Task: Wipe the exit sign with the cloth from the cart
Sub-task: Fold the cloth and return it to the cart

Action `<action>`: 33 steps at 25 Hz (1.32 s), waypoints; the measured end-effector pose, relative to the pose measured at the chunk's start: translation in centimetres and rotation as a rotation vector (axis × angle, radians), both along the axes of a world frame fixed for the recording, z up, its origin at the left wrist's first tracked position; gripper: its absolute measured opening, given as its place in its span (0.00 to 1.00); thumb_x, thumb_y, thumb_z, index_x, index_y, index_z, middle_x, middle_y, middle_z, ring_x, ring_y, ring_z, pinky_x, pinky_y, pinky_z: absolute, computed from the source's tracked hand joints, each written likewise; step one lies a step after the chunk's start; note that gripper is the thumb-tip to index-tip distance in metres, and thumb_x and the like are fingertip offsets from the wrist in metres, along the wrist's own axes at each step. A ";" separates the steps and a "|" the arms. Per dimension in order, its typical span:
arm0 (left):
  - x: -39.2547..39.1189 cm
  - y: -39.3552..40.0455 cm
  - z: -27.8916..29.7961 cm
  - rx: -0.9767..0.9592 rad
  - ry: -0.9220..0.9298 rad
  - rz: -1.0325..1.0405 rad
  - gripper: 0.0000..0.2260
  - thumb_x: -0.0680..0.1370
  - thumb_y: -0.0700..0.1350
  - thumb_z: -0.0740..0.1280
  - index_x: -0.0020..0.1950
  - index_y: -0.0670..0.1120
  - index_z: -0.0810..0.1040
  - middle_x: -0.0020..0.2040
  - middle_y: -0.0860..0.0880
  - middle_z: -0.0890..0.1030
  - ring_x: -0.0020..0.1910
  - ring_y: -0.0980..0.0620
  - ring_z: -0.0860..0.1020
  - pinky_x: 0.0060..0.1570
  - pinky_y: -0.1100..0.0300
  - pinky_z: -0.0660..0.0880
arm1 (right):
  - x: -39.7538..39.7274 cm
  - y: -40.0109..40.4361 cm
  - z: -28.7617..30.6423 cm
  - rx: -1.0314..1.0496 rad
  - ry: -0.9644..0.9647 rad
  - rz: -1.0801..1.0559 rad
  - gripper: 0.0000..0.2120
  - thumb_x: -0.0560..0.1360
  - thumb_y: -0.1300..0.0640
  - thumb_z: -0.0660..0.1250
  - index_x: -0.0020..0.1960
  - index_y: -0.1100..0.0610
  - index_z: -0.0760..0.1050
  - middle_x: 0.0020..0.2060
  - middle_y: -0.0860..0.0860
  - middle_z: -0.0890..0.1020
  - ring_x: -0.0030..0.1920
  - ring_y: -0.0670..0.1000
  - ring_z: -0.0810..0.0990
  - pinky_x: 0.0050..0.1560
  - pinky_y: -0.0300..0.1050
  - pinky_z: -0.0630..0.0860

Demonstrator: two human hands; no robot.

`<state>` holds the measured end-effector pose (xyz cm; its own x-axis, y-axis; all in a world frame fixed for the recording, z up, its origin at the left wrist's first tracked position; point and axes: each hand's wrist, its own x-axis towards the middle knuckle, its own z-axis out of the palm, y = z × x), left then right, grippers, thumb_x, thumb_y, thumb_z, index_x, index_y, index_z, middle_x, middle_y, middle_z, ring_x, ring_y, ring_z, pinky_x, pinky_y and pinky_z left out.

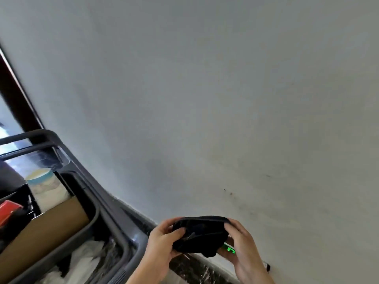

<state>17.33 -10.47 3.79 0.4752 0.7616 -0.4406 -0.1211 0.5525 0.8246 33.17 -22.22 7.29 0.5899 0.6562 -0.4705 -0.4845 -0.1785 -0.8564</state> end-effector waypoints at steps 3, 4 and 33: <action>-4.9 2.3 0.1 0.010 -0.018 0.146 0.11 0.76 0.27 0.67 0.50 0.41 0.84 0.46 0.39 0.86 0.37 0.43 0.86 0.31 0.56 0.80 | -3.2 5.0 0.3 0.003 -0.001 0.149 0.09 0.78 0.60 0.63 0.42 0.56 0.81 0.35 0.52 0.83 0.46 0.54 0.80 0.38 0.49 0.80; -6.3 3.0 0.2 0.011 -0.025 0.192 0.11 0.76 0.27 0.67 0.50 0.40 0.84 0.45 0.38 0.86 0.37 0.43 0.86 0.31 0.55 0.80 | -4.2 6.5 0.4 0.013 0.002 0.186 0.08 0.77 0.60 0.63 0.43 0.57 0.81 0.36 0.52 0.84 0.47 0.55 0.81 0.37 0.48 0.80; -14.9 14.7 -7.2 -0.281 0.013 0.746 0.12 0.78 0.28 0.64 0.52 0.42 0.81 0.44 0.43 0.84 0.43 0.46 0.81 0.45 0.54 0.78 | -14.0 29.2 -9.7 -0.028 -0.349 0.547 0.16 0.72 0.70 0.68 0.42 0.48 0.84 0.46 0.54 0.87 0.50 0.55 0.84 0.59 0.57 0.78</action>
